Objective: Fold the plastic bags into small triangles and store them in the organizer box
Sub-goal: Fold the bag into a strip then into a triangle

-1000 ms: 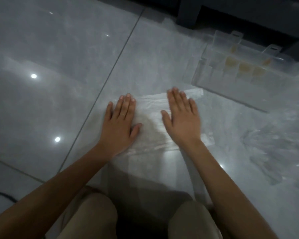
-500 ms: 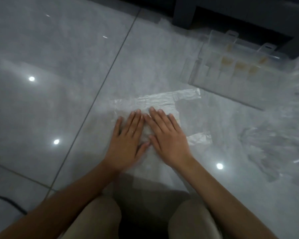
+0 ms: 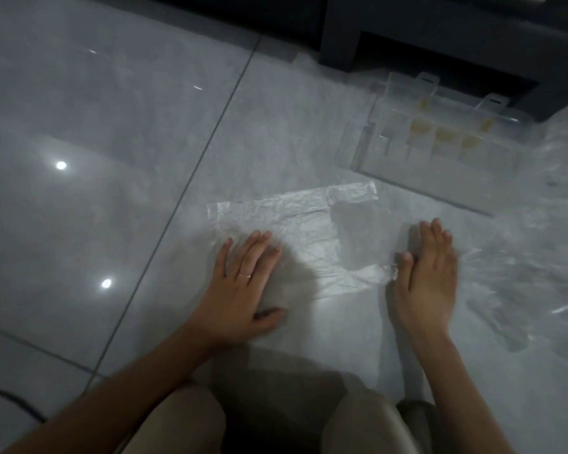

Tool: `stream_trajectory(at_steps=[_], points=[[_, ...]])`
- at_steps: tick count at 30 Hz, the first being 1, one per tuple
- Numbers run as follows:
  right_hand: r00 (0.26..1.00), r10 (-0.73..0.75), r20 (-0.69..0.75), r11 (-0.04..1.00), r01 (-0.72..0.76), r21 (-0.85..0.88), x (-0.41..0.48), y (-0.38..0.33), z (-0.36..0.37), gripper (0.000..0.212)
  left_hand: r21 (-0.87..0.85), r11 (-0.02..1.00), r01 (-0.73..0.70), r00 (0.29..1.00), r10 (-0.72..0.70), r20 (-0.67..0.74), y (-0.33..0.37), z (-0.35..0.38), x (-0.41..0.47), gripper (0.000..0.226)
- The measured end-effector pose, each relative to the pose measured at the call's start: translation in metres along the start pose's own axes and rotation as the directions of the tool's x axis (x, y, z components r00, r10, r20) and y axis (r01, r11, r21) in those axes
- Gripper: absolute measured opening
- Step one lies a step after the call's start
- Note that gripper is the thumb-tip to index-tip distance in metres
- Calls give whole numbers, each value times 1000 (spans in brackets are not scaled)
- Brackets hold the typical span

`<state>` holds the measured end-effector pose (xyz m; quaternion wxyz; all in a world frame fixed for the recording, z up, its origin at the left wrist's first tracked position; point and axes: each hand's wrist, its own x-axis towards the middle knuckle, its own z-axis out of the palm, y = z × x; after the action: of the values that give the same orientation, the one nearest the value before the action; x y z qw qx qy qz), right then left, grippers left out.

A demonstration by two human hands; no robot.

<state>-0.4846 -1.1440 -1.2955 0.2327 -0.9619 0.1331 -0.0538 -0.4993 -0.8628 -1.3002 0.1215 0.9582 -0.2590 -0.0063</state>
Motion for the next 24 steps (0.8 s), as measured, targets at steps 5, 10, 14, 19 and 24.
stream_trajectory(at_steps=[5, 10, 14, 19, 24], points=[[991, -122, -49, 961, 130, 245, -10, -24, -3, 50, -50, 980, -195, 977, 189, -104, 11, -9, 1, 23], [904, -411, 112, 885, 367, 288, -18, -53, 5, 34, -29, 983, -180, 969, 172, -177, 17, -10, 6, 19], [793, -551, 260, 822, 462, 332, -25, -66, 17, 49, -96, 992, -78, 992, 67, -110, 16, -13, 13, 20], [751, -590, 298, 804, 508, 309, -21, -68, 18, 63, -509, 852, 120, 993, -103, 61, 5, -28, 13, 13], [727, -617, 300, 786, 579, 215, -11, -62, 14, 43, -689, 696, 200, 980, -154, 128, -5, -37, 10, 15]])
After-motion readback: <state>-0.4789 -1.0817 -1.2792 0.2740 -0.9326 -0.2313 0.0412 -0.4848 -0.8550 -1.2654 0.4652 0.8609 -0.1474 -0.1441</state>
